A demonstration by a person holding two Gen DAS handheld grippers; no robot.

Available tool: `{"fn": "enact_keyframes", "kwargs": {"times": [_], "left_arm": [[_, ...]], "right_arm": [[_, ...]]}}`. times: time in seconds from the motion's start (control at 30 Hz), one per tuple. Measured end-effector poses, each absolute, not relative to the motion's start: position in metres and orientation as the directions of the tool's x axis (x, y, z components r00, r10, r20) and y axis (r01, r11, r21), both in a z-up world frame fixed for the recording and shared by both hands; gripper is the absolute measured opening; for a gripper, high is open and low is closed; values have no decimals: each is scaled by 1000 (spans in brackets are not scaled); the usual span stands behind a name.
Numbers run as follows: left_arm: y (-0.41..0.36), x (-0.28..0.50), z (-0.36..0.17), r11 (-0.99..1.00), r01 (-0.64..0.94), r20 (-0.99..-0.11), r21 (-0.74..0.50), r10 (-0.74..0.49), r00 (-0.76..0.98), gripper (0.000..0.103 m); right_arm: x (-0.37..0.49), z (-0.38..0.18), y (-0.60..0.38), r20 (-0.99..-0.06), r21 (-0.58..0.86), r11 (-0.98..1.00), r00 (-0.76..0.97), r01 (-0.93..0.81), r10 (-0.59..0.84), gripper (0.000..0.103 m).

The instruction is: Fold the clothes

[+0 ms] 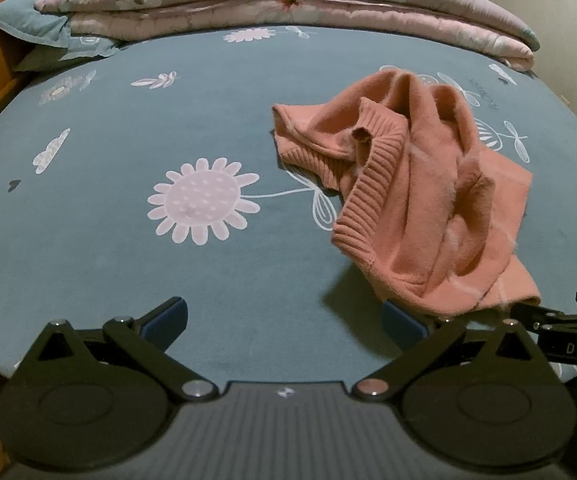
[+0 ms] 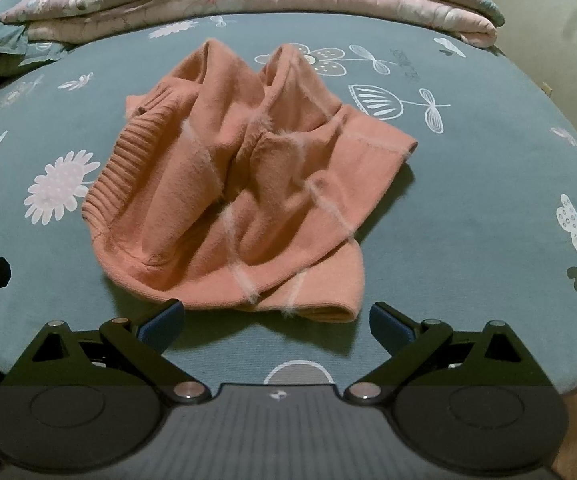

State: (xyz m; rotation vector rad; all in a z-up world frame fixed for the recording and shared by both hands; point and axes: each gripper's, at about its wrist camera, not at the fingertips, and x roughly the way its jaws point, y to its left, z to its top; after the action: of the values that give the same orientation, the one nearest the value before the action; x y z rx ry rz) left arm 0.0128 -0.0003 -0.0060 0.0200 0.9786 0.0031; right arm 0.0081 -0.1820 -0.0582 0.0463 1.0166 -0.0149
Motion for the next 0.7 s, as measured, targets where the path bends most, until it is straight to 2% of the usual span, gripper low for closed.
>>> {"fn": "enact_keyframes", "kwargs": {"times": [0.7], "left_arm": [[1, 13, -9, 1000, 6, -829, 28, 19, 559, 102]], "right_arm": [[7, -58, -180, -849, 25, 999, 528, 24, 9, 101]]}}
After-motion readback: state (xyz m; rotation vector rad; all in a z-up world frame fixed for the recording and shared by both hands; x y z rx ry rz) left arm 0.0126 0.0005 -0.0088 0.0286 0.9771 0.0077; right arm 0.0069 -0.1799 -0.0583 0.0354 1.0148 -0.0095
